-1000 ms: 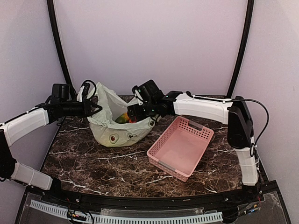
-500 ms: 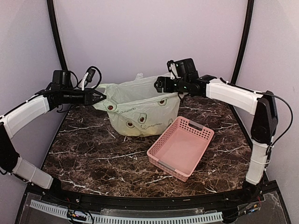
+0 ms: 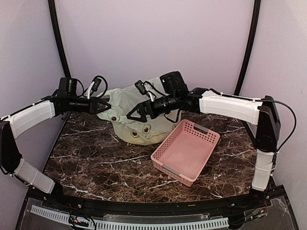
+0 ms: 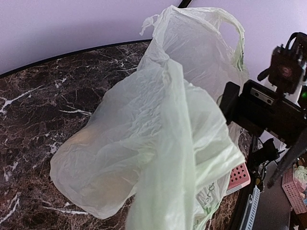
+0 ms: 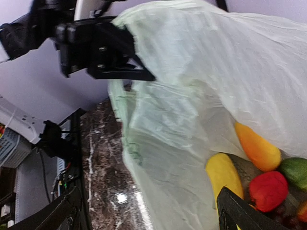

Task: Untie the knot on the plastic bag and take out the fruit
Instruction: Adjust the bag opening for the takeout bag, then reach into the gripper in the takeout bag.

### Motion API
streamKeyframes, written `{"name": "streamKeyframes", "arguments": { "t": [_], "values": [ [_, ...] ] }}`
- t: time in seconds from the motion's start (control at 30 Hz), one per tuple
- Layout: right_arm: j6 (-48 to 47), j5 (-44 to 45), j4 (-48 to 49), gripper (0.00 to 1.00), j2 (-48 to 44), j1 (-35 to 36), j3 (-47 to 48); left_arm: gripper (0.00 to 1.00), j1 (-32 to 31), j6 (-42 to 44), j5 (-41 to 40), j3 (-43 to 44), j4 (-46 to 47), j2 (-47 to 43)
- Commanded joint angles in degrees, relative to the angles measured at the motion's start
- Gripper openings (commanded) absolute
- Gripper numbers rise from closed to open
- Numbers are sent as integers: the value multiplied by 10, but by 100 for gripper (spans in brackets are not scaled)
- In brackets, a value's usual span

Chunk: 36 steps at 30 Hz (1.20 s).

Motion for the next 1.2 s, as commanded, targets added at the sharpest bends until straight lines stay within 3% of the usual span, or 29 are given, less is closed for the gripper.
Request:
{"name": "streamKeyframes", "arguments": {
  "t": [0.0, 0.17, 0.33, 0.53, 0.9, 1.17],
  "values": [
    [3, -146, 78, 96, -25, 4, 4, 1, 2, -1, -21, -13, 8, -12],
    [15, -138, 128, 97, -76, 4, -27, 1, 2, 4, -48, -13, -4, -20],
    [18, 9, 78, 95, -89, 4, -24, 1, 2, 17, -20, -28, 0, -39],
    [31, 150, -49, 71, -24, 14, 48, 1, -5, 32, -27, -63, -10, -63],
    [108, 141, -43, 34, 39, 73, -26, 1, -26, -43, -88, -153, 31, -98],
    [115, 151, -77, 28, 34, 98, -72, 1, -61, -107, -145, -245, 97, -139]
  ]
}}
